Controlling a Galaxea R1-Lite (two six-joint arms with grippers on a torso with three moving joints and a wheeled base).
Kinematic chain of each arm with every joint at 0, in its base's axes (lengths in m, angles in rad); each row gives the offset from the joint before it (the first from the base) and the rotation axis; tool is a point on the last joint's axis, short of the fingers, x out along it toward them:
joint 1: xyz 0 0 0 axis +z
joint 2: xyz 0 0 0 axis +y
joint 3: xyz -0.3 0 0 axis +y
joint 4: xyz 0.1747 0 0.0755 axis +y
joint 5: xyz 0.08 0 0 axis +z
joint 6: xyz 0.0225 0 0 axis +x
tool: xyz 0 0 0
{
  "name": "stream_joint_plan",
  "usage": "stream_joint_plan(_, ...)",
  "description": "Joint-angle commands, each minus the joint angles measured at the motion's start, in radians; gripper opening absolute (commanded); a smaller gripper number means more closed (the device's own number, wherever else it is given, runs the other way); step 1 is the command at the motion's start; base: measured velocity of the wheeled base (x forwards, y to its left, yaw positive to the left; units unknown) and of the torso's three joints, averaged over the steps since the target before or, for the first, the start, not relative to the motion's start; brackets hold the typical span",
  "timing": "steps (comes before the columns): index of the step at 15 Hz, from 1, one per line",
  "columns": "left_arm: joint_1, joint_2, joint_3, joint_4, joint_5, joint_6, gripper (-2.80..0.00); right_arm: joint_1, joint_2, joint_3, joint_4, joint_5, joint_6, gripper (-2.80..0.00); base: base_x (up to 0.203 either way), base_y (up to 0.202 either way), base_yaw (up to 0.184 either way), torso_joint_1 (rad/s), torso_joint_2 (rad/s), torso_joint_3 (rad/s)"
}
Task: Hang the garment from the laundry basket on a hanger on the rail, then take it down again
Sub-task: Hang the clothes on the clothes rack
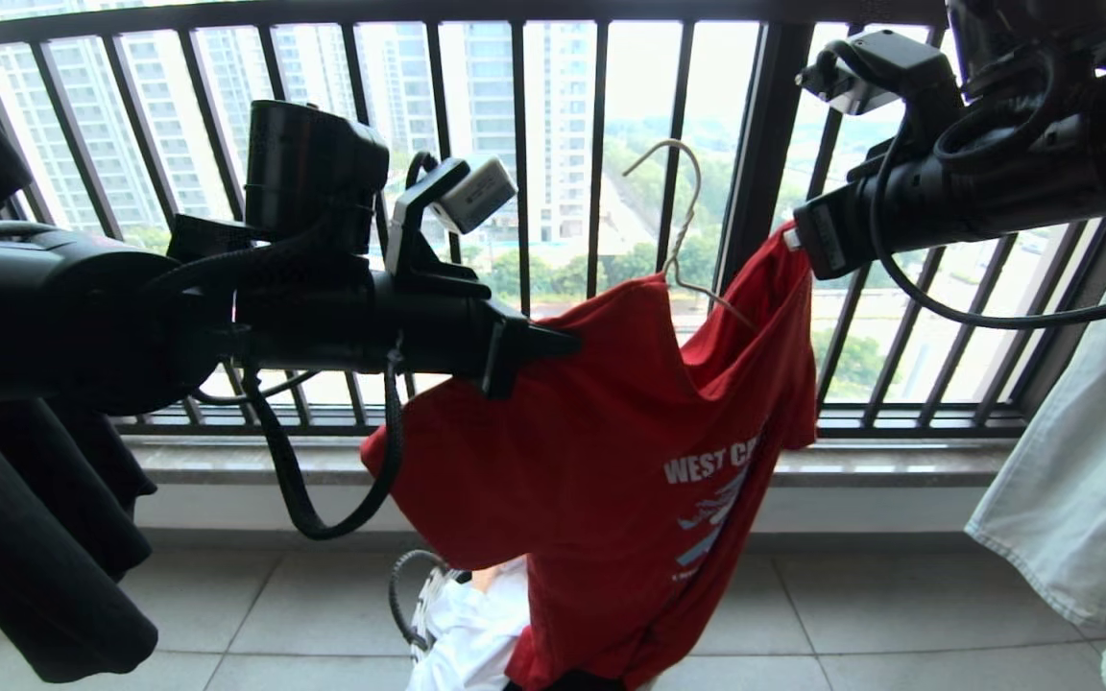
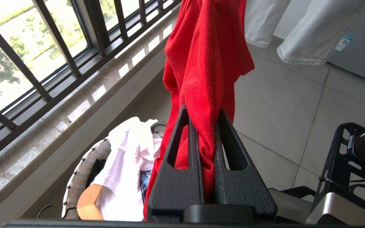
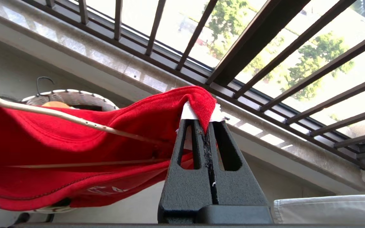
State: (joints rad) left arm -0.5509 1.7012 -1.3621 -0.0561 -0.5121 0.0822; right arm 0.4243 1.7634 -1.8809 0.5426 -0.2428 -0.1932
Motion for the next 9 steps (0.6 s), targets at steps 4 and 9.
stream_joint_plan(4, 0.001, -0.065, 0.014, 0.004, -0.002, 0.001, -2.8, -0.058, 0.05, -0.007, -0.026, -0.02, -0.047, -2.8, 0.0, 0.0, 0.0, 0.0, 0.0, 0.0)
stream_joint_plan(9, 0.002, -0.052, 0.014, -0.001, 0.001, 0.002, -2.8, -0.058, 0.048, -0.018, -0.027, -0.021, -0.058, -2.8, 0.0, 0.0, 0.0, 0.0, 0.0, 0.0)
